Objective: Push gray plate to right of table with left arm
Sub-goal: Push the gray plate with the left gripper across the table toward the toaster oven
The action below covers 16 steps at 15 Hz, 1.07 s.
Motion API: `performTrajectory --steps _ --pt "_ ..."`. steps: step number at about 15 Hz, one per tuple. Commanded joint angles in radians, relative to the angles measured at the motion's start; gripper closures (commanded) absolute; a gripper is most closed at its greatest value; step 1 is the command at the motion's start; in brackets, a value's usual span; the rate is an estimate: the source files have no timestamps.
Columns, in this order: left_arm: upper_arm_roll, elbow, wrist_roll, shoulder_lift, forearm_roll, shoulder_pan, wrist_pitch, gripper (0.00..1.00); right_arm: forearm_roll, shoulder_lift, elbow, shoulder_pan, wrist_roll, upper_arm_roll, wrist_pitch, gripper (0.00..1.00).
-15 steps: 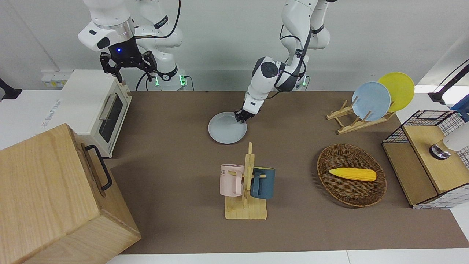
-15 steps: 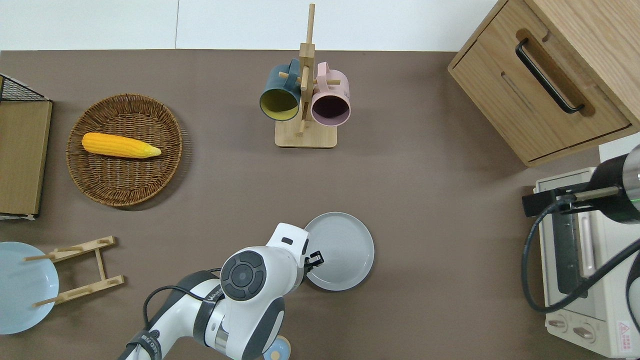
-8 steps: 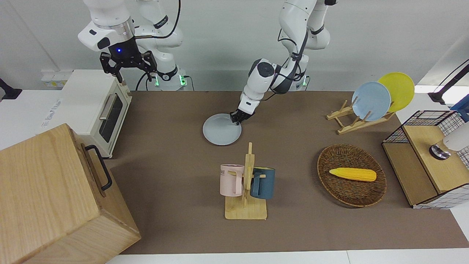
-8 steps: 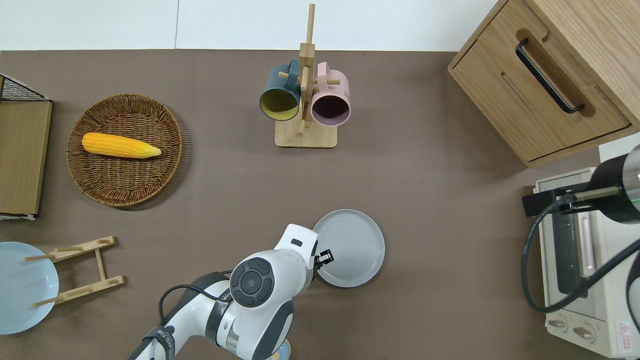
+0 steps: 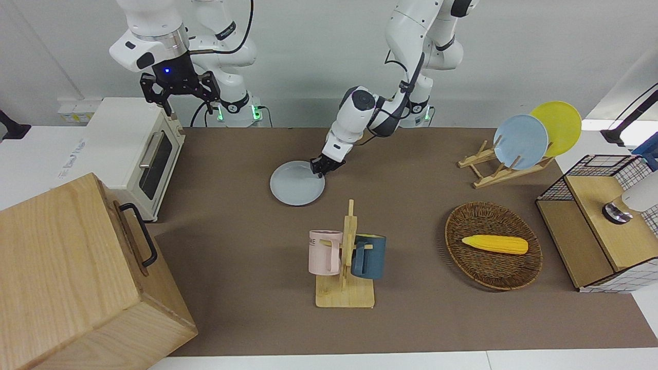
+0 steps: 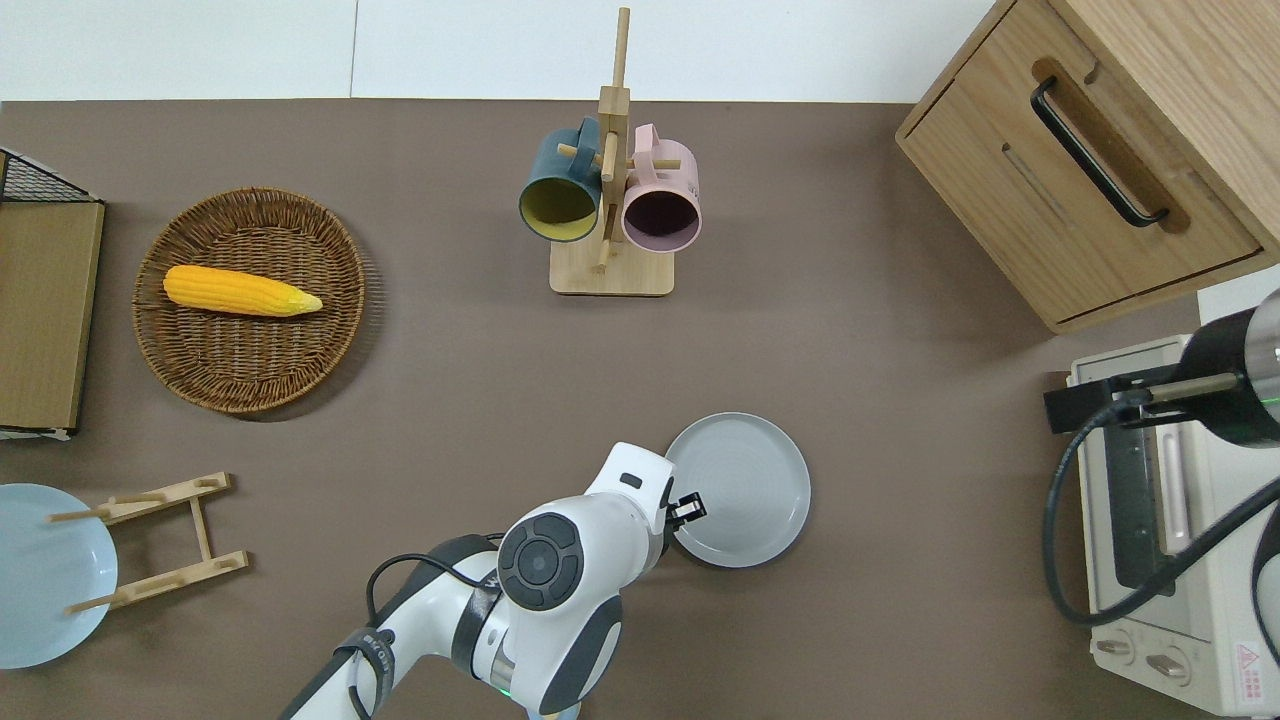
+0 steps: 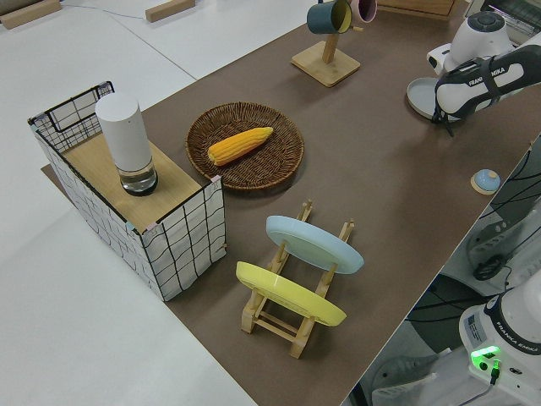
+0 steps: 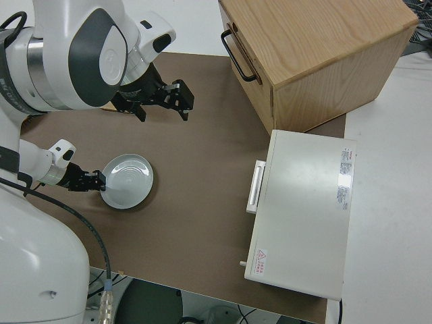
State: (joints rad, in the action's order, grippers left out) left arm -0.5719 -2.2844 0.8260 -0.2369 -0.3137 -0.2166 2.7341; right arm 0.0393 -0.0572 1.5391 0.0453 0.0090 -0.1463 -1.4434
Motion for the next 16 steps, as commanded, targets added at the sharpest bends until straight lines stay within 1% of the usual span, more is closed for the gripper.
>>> performTrajectory --steps 1,6,9,10,11,12,13,14,16 --pt "-0.005 0.057 0.016 -0.078 -0.005 -0.033 0.030 1.00 -0.002 -0.007 0.004 0.007 -0.020 -0.002 0.001 0.005" --pt "-0.029 0.062 0.103 -0.079 -0.005 -0.041 0.029 0.99 -0.002 -0.007 0.004 0.007 -0.020 -0.001 0.001 0.005" --pt "-0.052 0.062 0.162 -0.079 -0.005 -0.041 0.027 0.88 -0.002 -0.007 0.004 0.007 -0.020 -0.001 0.001 0.005" --pt "-0.054 0.062 0.166 -0.078 -0.005 -0.040 0.024 0.83 -0.002 -0.007 0.004 0.007 -0.020 -0.001 0.001 0.005" --pt "-0.055 0.060 0.163 -0.072 -0.005 -0.035 0.012 0.68 -0.002 -0.007 0.004 0.007 -0.020 -0.002 0.001 0.005" --pt "-0.054 0.059 0.163 -0.059 -0.004 -0.030 -0.032 0.59 -0.002 -0.007 0.004 0.007 -0.020 -0.002 0.001 0.005" --pt "-0.054 0.059 0.157 -0.035 -0.004 -0.021 -0.077 0.43 -0.002 -0.007 0.004 0.007 -0.020 -0.001 0.001 0.005" --pt "-0.051 0.059 0.157 -0.015 -0.004 -0.012 -0.106 0.03 -0.002 -0.007 0.004 0.007 -0.020 -0.002 0.001 0.005" --pt "-0.043 0.059 0.154 0.025 -0.004 -0.004 -0.163 0.01 -0.002 -0.007 0.004 0.007 -0.020 -0.001 0.001 0.005"
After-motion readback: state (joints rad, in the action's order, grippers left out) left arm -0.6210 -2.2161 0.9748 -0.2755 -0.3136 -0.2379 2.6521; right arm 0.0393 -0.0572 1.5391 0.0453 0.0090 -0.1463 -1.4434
